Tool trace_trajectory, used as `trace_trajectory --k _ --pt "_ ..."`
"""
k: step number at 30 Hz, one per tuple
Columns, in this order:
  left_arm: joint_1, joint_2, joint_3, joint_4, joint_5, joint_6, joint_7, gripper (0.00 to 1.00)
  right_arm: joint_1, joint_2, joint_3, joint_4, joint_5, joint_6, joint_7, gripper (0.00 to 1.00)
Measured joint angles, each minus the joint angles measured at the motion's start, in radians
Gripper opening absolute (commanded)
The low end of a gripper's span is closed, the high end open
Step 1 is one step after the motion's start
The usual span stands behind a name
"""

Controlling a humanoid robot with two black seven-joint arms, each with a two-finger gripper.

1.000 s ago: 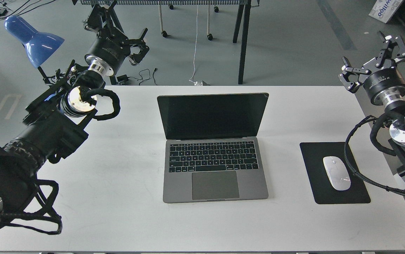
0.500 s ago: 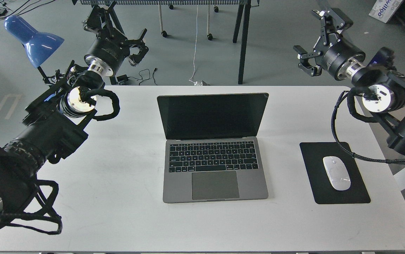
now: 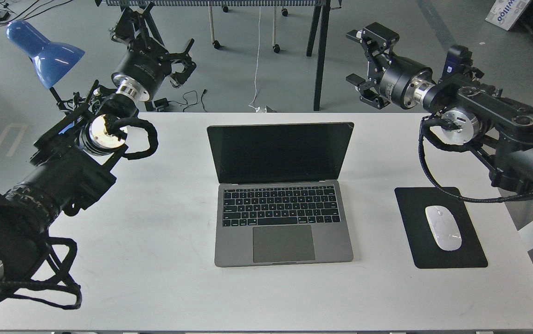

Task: Close notebook with right arm
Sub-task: 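Raise the right gripper and swing it over the laptop's open screen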

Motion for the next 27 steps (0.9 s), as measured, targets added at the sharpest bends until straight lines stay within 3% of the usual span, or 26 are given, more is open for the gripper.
trace_trajectory --k 8,16,27 --pt "0.000 0.000 0.001 0.000 0.001 0.000 0.000 1.00 -0.008 0.070 -0.030 -0.060 -0.005 -0.002 0.000 1.00" --pt "0.000 0.000 0.004 0.000 0.001 0.000 0.001 1.00 -0.014 0.078 -0.039 -0.022 -0.003 0.005 0.000 1.00" --pt "0.000 0.000 0.007 0.000 0.004 0.000 0.002 1.00 -0.061 -0.063 -0.075 0.160 -0.002 0.011 0.000 1.00"
